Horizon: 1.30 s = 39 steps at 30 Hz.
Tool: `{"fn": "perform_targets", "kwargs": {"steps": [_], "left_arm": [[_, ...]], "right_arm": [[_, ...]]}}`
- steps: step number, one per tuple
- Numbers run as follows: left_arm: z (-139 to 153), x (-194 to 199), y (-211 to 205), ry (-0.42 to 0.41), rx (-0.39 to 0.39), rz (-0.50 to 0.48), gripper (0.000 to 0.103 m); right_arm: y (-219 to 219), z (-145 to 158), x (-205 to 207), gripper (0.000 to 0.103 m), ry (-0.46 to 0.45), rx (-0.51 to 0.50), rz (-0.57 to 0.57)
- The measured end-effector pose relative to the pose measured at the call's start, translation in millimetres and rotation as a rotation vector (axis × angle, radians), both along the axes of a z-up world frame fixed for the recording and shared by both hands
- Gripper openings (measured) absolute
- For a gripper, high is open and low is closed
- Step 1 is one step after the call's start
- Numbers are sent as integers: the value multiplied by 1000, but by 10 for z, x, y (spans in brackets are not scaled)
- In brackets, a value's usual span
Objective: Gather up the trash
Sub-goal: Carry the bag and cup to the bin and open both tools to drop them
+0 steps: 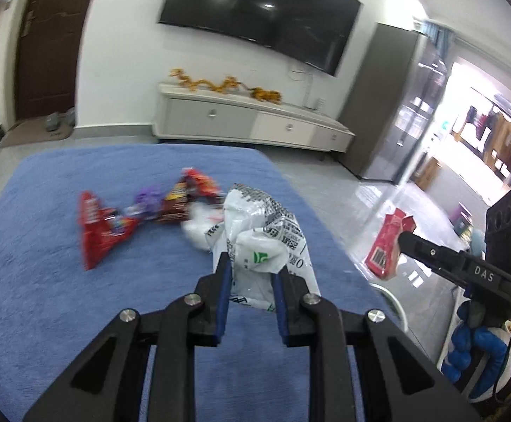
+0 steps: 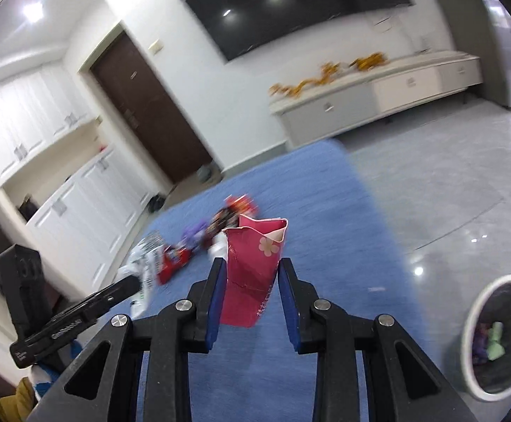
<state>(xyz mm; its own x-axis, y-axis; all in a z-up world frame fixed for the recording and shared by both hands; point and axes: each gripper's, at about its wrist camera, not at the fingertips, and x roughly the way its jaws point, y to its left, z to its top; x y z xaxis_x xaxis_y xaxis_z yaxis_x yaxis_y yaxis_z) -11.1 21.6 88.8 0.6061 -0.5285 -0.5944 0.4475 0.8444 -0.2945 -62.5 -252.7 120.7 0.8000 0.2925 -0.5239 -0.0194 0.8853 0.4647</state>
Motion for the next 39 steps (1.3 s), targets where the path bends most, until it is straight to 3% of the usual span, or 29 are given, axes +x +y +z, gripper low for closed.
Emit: {"fn": "perform_targets", "kwargs": {"steps": [5,10,15,22,26,30,34,39], "left_arm": [[117,-91,-757,-3,12,-150,21],[107,-198,-1725,-4,64,-312,21],[-80,-337,-2716,26,124,-466,21],[-480,-401,-3760,83,203,-592,24],[-708,-364,-4152,141,203,-632,27],[-884,-325,-4407,198,186,-643,51],[-990,-283,-4516,228,179,-646,52],[-938,-331,-4484,202,178,-636,52]], "right_arm": [[-707,66,-493,28,-10,-69,-203],[-1358,-110,-865,28,37,-88,-374],[-1913,-428,-1104,28,100,-52,-495],[-2440,-889,-1240,29,190,12,-576],[-2667,-1118,-1266,33,227,43,-604],[-2763,-1239,-1296,41,247,66,-632],[-2811,-1290,-1355,43,251,79,-656],[-2792,-1242,-1424,43,244,84,-678]]}}
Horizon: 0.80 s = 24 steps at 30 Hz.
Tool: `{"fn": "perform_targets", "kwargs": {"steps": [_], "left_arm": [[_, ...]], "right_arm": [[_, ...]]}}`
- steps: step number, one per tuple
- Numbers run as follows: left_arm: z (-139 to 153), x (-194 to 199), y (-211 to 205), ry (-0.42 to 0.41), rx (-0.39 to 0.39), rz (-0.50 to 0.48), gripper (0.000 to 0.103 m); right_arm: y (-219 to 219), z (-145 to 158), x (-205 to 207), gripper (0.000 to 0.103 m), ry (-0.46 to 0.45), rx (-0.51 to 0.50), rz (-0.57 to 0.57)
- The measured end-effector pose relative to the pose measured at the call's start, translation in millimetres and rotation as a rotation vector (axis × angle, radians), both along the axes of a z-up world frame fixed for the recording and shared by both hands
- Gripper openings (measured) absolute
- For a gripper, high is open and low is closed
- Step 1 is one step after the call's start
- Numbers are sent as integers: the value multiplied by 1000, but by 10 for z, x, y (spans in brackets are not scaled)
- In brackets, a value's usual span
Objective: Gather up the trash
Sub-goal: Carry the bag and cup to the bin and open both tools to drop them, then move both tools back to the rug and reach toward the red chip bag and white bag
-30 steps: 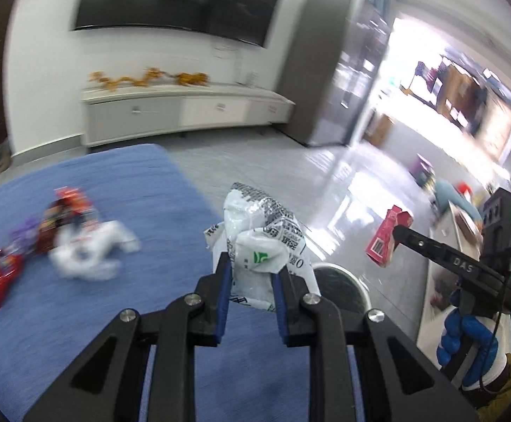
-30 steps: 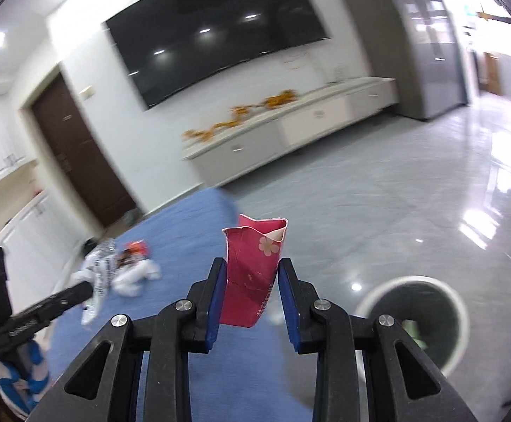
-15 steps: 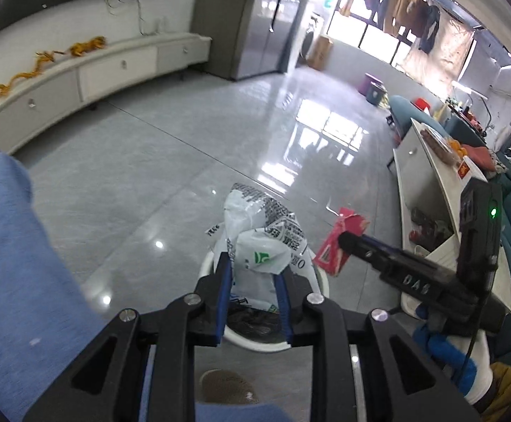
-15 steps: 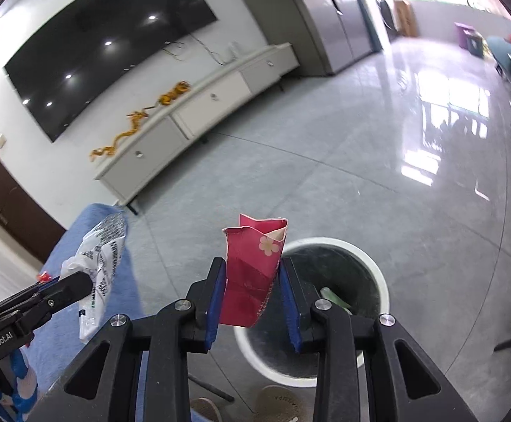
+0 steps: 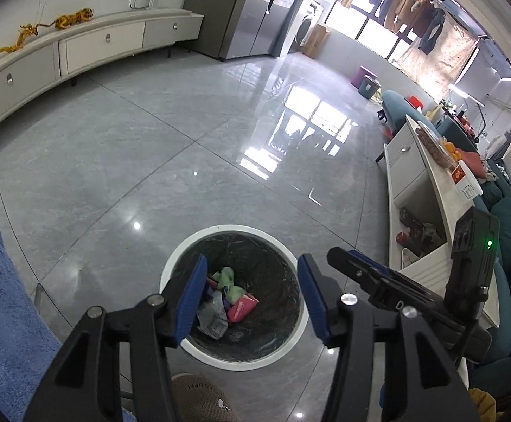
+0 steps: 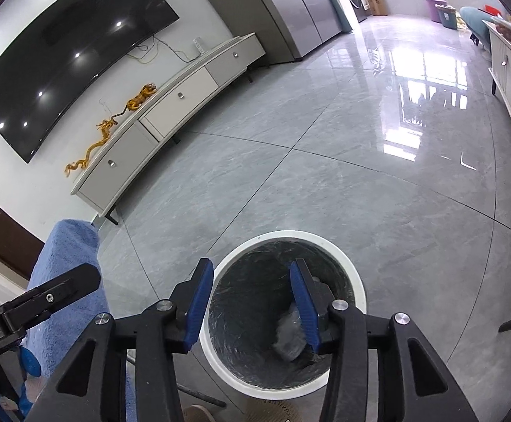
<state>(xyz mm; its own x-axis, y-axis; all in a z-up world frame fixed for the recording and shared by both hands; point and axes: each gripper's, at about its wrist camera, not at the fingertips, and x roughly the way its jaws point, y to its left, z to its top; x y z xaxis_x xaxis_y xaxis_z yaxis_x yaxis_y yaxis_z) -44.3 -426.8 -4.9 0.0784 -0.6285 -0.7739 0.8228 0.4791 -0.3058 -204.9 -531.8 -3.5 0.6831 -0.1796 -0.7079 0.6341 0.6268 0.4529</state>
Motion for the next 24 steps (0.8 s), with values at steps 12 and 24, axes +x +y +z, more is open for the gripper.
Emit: {"fn": "perform_targets", "kwargs": {"steps": [12,24], "left_arm": [[588,-38,718,-103,-77,94,52],[1043,65,1779,-170,-156,218,53]], "right_arm": [[242,520,-170,44,-73,-73,-19],[767,1136,-97,46,-135,-170,53]]}}
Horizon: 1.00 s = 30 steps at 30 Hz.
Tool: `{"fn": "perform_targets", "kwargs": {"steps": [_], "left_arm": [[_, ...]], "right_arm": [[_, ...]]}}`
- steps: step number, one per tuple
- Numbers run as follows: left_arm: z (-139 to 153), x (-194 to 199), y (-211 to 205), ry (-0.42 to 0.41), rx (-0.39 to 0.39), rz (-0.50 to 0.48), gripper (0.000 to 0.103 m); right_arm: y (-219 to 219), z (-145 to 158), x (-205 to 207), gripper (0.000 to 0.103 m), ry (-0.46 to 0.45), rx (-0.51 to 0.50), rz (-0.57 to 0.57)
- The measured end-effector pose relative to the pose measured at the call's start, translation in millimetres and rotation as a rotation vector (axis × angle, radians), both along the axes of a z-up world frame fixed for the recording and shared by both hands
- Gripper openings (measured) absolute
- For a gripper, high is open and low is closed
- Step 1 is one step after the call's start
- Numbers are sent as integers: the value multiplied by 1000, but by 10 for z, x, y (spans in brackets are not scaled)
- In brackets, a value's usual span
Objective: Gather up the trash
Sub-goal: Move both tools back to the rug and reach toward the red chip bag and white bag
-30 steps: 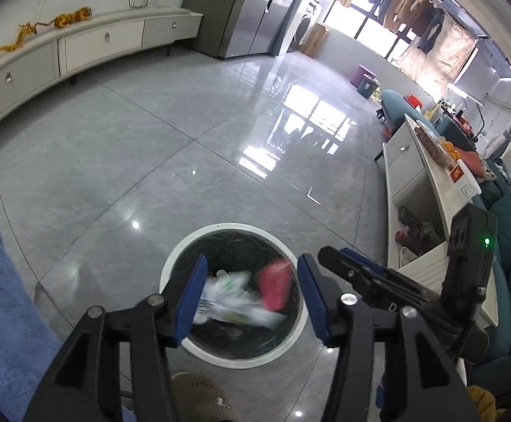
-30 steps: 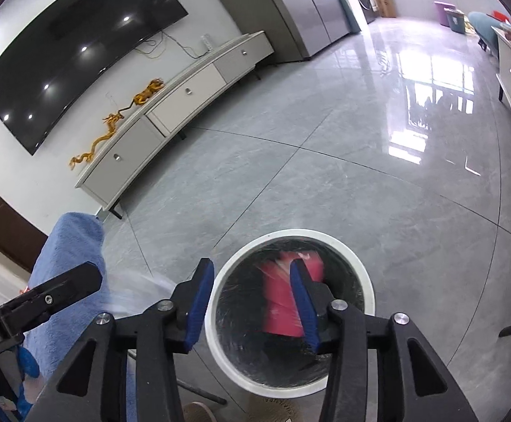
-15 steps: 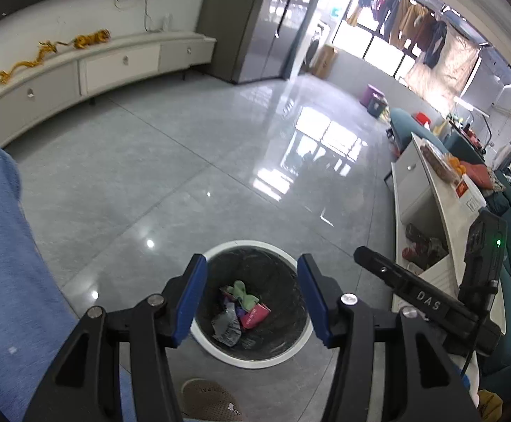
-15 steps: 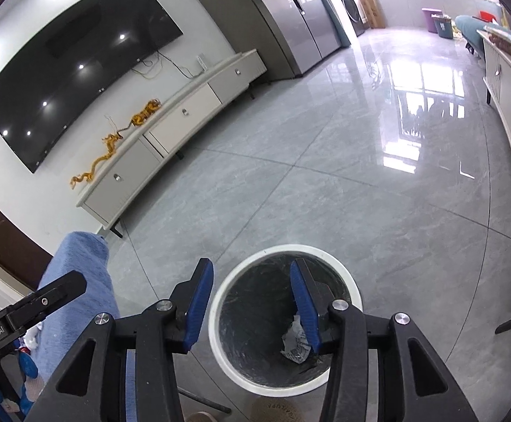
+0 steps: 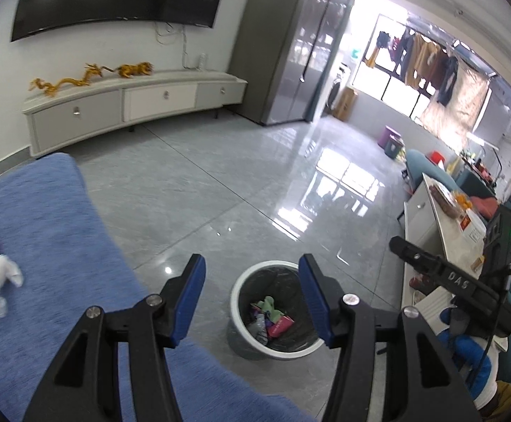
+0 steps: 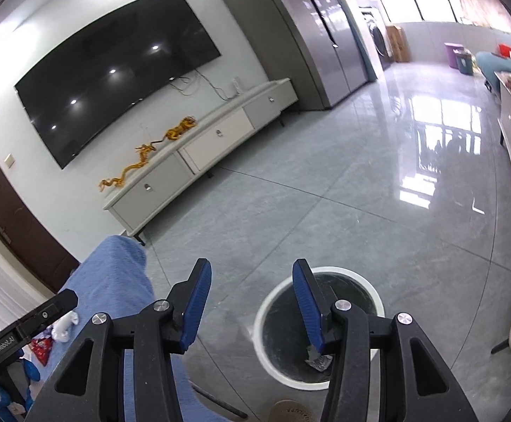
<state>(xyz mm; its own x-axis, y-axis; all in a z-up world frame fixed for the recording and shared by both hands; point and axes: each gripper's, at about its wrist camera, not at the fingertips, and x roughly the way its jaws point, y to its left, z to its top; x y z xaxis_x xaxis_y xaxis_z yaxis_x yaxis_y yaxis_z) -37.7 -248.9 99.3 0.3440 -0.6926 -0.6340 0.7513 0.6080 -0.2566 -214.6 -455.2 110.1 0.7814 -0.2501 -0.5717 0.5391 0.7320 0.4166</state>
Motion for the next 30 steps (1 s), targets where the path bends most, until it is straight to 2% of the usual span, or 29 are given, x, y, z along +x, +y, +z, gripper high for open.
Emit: {"fn": "perform_targets", "kwargs": {"steps": [10,16,23,30], "left_arm": [[109,187,1053,-39,-48,157,53],[114,346,1861,-98,-50,307,53],[9,650,2841,-165,-8,505,53],[-242,1127,3657,-118,15,684,53]], "right_arm": [[537,318,326,46,-11,-66,121],[925,387,679,46,9,-93,226],[1442,349,1210,46,41,-93,375],[2113,170,1930,46,103,-90,553]]}}
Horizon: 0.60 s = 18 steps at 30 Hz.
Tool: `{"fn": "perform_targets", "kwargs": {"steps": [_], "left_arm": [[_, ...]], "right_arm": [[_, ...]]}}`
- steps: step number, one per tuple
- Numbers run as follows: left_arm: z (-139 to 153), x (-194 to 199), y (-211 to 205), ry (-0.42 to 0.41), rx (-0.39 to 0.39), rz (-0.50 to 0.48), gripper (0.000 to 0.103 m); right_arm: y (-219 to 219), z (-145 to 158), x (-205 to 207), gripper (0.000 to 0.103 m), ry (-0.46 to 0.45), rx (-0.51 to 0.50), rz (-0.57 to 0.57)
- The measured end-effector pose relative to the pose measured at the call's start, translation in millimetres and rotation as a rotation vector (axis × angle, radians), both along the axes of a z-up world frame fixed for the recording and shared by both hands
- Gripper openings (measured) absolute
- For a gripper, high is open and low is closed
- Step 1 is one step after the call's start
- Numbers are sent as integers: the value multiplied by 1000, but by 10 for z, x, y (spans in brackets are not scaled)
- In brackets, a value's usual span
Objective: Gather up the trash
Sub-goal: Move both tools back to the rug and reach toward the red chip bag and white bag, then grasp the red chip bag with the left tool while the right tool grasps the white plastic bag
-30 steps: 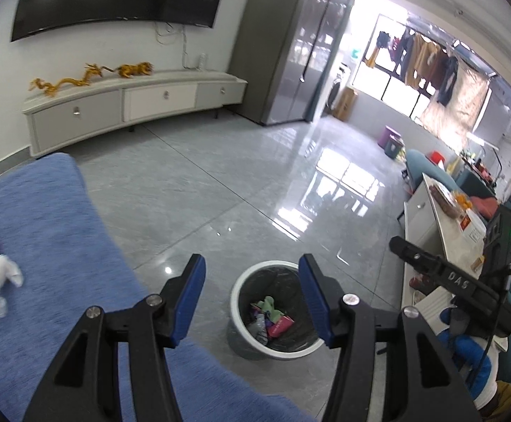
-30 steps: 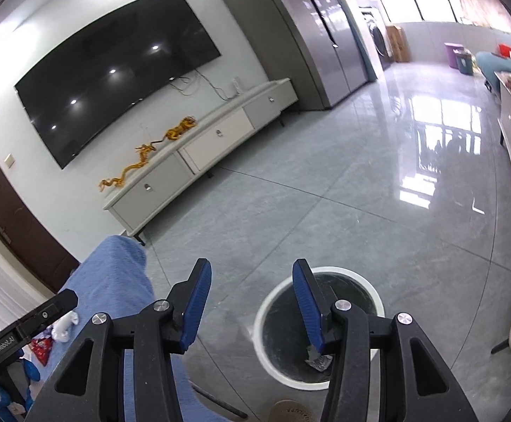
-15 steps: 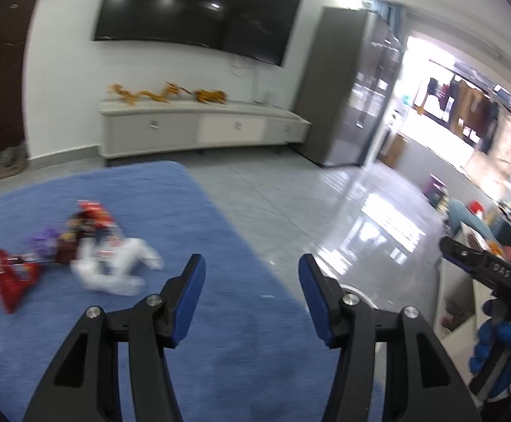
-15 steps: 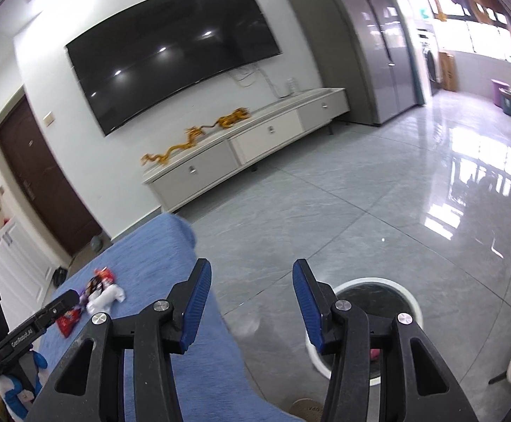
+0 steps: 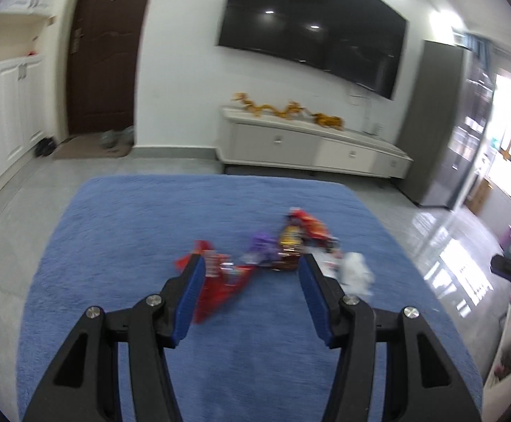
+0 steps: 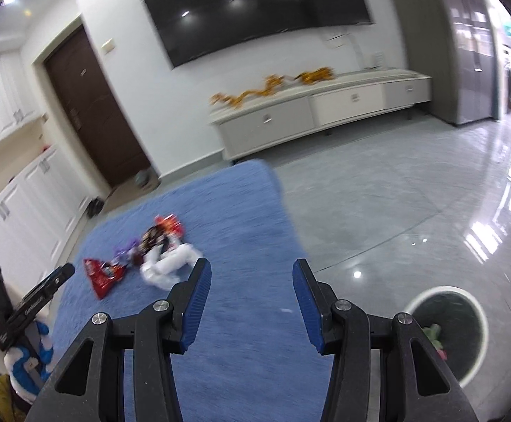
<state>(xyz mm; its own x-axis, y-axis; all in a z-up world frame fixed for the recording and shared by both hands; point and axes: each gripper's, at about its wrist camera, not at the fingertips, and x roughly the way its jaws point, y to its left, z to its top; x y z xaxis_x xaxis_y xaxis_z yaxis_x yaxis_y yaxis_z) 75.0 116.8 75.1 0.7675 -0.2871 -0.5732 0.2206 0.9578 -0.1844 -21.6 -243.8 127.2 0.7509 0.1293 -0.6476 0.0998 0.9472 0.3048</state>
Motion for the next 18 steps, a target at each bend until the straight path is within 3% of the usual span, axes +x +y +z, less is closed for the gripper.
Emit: {"fn": "perform_targets", "kwargs": {"steps": [10,18], "left_arm": [[-361,507,202,73,-20,13,53],[-608,642,120,147,-47,11,53]], "right_arm": [[726,-411,816,48,111,0,176],[902,-716,1252,48,175,37,200]]}}
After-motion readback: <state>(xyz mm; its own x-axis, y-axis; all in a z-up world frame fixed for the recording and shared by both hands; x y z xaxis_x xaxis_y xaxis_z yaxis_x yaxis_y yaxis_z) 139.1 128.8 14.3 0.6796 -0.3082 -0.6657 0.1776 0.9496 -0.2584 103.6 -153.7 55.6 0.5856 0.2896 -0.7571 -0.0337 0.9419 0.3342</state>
